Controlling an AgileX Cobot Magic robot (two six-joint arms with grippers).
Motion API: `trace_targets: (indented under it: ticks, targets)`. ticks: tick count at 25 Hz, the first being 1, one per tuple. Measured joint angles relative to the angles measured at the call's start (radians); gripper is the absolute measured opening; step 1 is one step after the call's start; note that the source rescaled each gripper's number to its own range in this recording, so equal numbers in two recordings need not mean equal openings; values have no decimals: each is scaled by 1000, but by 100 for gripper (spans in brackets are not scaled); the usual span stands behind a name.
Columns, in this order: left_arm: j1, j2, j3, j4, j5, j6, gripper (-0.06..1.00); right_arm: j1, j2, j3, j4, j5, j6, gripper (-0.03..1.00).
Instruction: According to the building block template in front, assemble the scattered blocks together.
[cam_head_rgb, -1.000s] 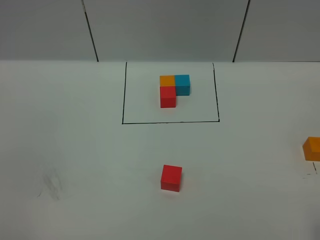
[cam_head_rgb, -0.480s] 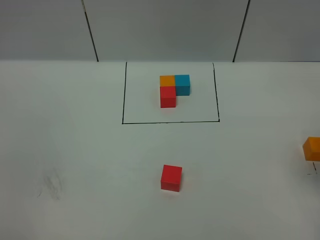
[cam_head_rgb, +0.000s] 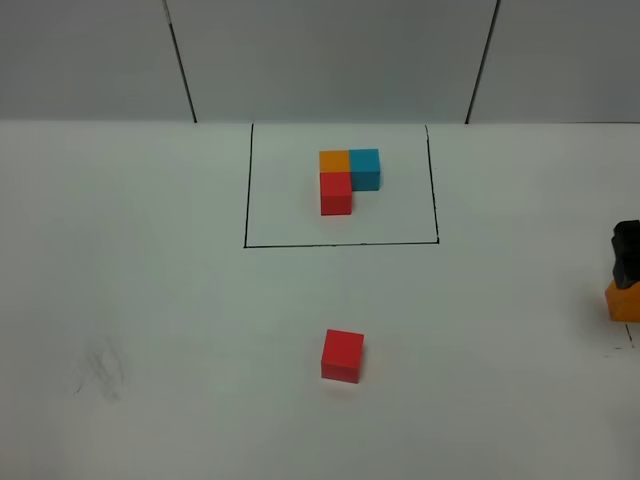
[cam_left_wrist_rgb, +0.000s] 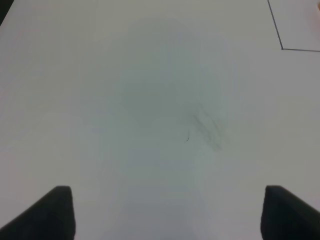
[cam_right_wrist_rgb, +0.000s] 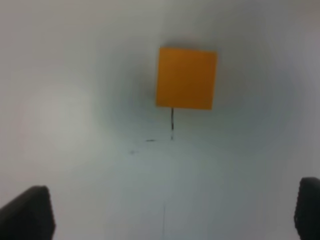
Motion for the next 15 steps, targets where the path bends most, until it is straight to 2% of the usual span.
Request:
trace_targets:
  ticks: [7, 15]
  targets:
    - [0, 0, 0, 0, 0, 0, 67, -12, 112, 0, 1, -121, 0, 98]
    - [0, 0, 0, 0, 0, 0, 67, -46, 199, 0, 5, -202, -10, 97]
